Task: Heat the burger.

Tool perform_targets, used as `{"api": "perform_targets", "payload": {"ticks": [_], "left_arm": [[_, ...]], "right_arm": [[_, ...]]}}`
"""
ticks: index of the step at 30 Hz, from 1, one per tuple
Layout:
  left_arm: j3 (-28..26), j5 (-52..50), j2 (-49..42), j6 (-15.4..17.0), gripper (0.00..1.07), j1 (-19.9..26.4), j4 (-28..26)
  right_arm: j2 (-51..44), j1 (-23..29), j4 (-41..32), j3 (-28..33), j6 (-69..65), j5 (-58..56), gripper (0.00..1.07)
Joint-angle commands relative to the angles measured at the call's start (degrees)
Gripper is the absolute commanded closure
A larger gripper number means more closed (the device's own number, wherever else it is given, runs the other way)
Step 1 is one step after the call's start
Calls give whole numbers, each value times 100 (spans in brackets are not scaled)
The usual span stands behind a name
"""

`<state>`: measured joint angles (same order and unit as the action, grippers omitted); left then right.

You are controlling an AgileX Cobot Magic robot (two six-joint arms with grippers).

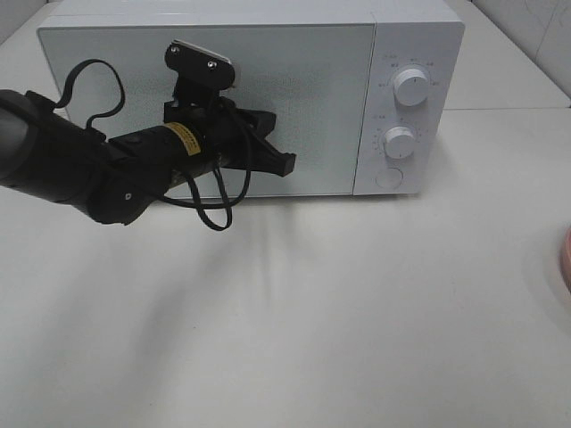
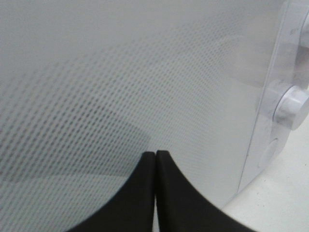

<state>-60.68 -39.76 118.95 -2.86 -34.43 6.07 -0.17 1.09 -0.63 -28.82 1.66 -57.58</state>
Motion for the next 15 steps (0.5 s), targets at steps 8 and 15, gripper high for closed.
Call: {"api": "perform_targets", "payload": {"ticks": [8, 15], "left_arm": [[-625, -183, 74, -92, 106, -160, -831], [-625, 63, -29, -92, 106, -493, -894]], "right_arm": [[-178, -17, 23, 11, -46, 34, 34], [-178, -17, 23, 11, -46, 34, 34]]}}
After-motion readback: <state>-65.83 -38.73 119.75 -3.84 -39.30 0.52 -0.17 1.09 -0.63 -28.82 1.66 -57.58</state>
